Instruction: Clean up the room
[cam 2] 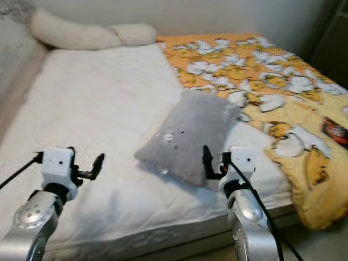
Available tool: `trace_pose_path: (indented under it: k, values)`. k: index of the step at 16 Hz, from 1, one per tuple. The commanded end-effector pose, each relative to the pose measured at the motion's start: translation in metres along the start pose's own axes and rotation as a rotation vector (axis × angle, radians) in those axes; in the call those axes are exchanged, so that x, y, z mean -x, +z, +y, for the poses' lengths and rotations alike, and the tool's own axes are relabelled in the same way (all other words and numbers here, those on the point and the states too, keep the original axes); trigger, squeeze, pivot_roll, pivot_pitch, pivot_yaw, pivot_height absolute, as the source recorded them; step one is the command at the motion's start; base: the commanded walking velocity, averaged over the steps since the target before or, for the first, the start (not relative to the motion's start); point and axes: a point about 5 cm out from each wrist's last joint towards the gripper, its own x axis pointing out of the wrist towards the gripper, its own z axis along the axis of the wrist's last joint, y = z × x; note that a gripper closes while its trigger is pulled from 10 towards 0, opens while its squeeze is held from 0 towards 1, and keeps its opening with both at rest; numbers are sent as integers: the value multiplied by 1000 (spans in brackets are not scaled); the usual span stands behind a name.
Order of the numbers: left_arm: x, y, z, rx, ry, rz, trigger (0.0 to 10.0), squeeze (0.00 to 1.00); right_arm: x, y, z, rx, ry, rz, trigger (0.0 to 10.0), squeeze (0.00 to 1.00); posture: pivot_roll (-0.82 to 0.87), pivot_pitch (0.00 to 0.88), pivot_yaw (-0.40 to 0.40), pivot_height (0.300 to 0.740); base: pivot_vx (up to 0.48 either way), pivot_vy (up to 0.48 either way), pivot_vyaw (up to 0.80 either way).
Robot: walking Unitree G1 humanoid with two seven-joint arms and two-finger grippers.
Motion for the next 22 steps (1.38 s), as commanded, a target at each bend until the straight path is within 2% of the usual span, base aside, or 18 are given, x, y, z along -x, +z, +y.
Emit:
trace_pose_path:
  k: [1,4,7,8,9,10,12,13,14,15,17,18,20,21,22]
  values:
    - [-4,3,-10,1,-34,-12,10000,0,1,1,-11,26,-33,1,10000,0,-85,0,-12,740,300,0,0]
    - [-2,1,-12,0,-43,-5,10000,0,0,0,-10,64,-14,11,10000,0,-90,0,-6,740,295,0,533]
    - [0,0,-12,1,-48,1,10000,0,0,0,-8,43,-10,8,10000,0,-89,0,-10,740,287,0,800]
    - [0,0,-12,13,-42,-6,10000,0,1,-2,-10,-5,-22,17,10000,0,-89,0,-9,740,0,0,0]
    - [1,1,-12,15,-42,-7,10000,0,1,-2,-10,5,-17,24,10000,0,-90,0,-10,740,0,0,0]
    - [1,0,-14,10,-51,-4,10000,0,-1,-2,-14,17,-31,27,10000,0,-91,0,-7,740,0,0,0]
    - [-1,1,-17,-2,-85,-7,10000,0,-6,6,-31,7,-109,3,10000,0,-91,0,-4,740,0,0,0]
    - [-2,1,-19,-16,-107,-5,10000,0,-8,11,-44,-33,-170,-6,10000,75,-93,0,-1,740,0,0,0]
    - [-2,1,-20,-21,-120,-2,10000,0,-9,13,-51,-56,-204,-13,10000,580,-93,0,0,740,0,0,0]
    - [-3,2,-23,-29,-161,0,10000,0,-12,17,-64,-87,-255,-12,10000,1000,-95,0,5,740,0,0,0]
    - [-6,4,-39,-35,-346,6,10000,0,-21,20,-95,-125,-352,47,10000,1000,-96,0,9,740,0,0,0]
    - [-8,7,-44,-45,-420,0,10000,0,-26,17,-104,-132,-358,107,10000,1000,-101,0,17,740,0,0,0]
    - [-17,13,-50,-79,-507,-6,10000,0,-41,7,-108,-201,-271,223,10000,1000,-108,0,25,740,0,0,0]
    - [-21,16,-51,-97,-536,-14,10000,0,-49,2,-105,-265,-226,262,10000,1000,-108,0,28,740,0,0,0]
    - [-22,17,-52,-99,-542,-16,10000,0,-52,1,-105,-282,-218,270,10000,1000,-108,0,28,740,0,0,0]
